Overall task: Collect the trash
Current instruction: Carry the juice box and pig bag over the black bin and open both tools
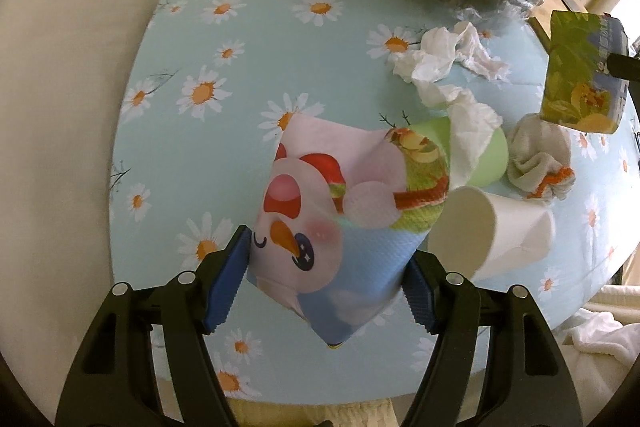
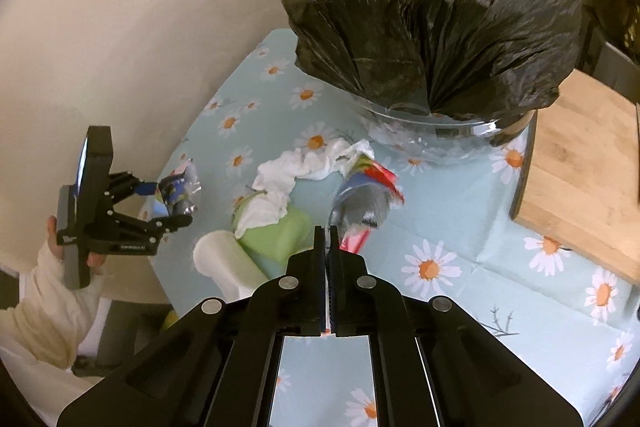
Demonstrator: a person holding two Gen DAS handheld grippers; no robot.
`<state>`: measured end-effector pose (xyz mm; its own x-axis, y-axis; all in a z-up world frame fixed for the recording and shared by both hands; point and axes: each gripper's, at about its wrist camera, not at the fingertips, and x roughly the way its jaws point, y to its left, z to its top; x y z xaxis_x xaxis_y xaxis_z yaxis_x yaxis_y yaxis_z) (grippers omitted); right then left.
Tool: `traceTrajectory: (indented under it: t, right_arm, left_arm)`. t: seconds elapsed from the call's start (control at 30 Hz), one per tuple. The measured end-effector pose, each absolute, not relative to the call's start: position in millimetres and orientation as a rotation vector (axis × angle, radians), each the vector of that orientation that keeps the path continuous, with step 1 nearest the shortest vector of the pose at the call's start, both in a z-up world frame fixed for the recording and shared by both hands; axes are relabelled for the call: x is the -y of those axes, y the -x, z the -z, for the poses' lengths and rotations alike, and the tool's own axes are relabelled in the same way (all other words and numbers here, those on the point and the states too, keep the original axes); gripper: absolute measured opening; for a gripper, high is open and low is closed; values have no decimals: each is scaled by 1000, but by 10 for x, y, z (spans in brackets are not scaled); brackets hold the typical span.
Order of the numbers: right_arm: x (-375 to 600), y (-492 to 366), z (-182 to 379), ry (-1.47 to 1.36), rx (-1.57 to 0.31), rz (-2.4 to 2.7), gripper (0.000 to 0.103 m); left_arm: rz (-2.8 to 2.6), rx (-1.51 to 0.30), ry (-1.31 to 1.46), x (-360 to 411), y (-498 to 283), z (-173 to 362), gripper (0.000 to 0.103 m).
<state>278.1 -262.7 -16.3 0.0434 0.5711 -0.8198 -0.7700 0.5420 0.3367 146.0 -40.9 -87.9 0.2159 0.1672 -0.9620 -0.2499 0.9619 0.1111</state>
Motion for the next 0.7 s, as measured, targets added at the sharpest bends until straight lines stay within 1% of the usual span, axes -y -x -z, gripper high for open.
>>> traceTrajectory:
  t: [0.4, 0.5, 0.7]
  right_arm:
    - [3021, -2727, -52, 251, -1094, -1004, 1]
    - [3146, -2703, -107, 264, -1080, -1003, 1]
    - [3465, -2675, -199, 279, -1062, -985, 1]
  left_arm:
    - [-342, -1273, 76, 704, -1381, 539, 70]
    - [-339, -1262, 107, 784, -1419, 489, 70]
    - [-328, -1233, 85, 1031, -1588, 355, 70]
